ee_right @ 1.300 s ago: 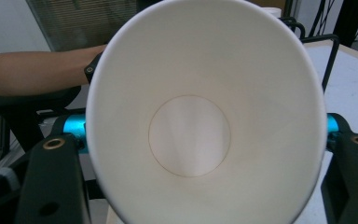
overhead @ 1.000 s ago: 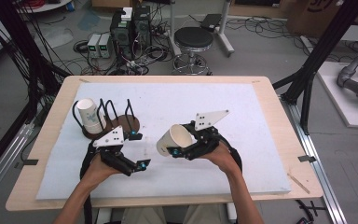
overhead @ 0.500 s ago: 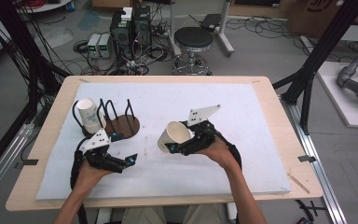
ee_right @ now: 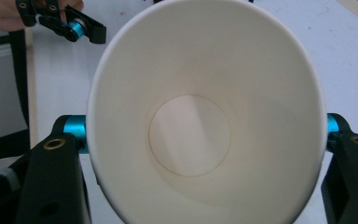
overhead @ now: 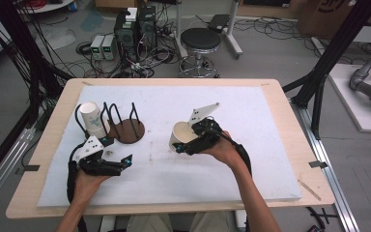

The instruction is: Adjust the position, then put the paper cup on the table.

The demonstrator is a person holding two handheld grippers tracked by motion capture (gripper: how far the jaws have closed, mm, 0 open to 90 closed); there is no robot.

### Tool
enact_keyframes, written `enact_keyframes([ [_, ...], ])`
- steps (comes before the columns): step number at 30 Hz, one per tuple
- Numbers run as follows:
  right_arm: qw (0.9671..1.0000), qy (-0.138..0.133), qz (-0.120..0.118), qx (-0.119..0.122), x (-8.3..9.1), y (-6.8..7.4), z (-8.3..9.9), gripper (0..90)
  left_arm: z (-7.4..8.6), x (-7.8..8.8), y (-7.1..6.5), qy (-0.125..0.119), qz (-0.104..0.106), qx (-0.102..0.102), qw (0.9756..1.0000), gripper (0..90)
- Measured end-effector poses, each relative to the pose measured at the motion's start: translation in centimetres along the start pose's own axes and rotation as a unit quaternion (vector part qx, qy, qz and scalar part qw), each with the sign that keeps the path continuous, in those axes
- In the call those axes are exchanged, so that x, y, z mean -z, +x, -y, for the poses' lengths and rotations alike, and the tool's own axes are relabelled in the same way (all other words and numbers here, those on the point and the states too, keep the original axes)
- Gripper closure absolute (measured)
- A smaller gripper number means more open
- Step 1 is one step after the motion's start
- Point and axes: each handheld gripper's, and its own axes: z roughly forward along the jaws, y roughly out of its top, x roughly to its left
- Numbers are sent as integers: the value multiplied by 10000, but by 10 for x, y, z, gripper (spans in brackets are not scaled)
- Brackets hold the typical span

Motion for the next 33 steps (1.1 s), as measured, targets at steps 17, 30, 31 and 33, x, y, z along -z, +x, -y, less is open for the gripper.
enact_keyframes([
  [17, 9984, 519, 218, -34, -12, -7, -8, 298, 12, 4, 10, -62, -363, 196, 9991, 17],
  [30, 9986, 463, 250, -68, -11, -11, -8, 298, 16, 6, 12, -166, -434, 262, 9986, 18],
  [31, 9986, 470, 248, -65, -11, -11, -8, 298, 16, 6, 12, -169, -436, 261, 9986, 18],
  [33, 9985, 462, 265, -95, -11, -11, -8, 298, 16, 7, 12, -202, -469, 273, 9983, 18],
])
